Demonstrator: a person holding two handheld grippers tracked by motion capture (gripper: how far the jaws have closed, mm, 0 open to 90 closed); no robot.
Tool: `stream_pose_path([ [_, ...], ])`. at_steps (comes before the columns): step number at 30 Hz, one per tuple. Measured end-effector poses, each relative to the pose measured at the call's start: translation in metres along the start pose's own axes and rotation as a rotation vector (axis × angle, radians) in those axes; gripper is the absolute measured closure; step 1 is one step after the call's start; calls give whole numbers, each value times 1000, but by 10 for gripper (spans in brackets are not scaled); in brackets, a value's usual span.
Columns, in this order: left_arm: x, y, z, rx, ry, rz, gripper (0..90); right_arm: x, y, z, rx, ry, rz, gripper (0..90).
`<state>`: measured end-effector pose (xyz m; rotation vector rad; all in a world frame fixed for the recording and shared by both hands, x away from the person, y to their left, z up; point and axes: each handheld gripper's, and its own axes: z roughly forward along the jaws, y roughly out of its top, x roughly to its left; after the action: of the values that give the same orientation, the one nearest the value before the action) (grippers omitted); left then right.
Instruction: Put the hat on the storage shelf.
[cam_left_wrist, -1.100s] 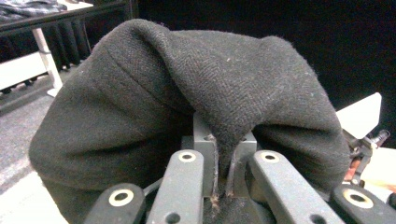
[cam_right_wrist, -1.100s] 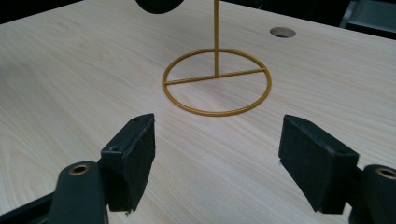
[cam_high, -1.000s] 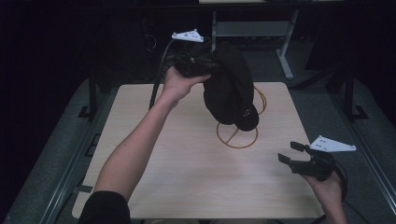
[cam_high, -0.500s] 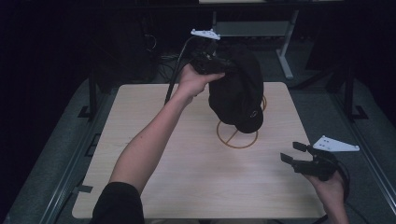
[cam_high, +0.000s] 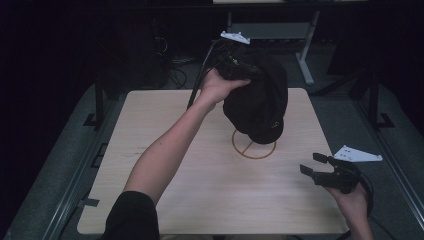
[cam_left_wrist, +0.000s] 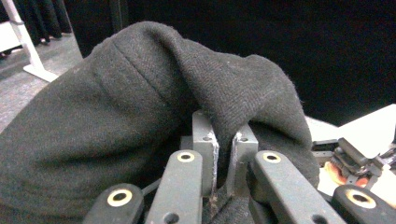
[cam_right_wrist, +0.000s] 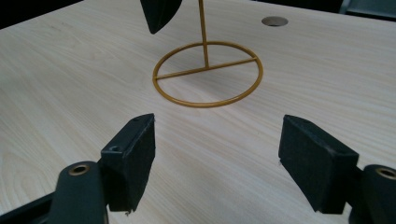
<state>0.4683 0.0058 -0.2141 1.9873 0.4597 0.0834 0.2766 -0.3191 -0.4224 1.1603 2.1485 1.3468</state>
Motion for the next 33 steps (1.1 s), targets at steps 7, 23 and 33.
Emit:
stream_pose_path([
  [7,-3,10,23,39,-3,2,828,0,-1,3,13,-1,-2,268],
  [23,2,9,35,65,23,-51,581,0,-4,3,21,2,-4,267],
  [33,3,-3,12,82,53,-37,568,5,-3,7,36,2,-15,255],
])
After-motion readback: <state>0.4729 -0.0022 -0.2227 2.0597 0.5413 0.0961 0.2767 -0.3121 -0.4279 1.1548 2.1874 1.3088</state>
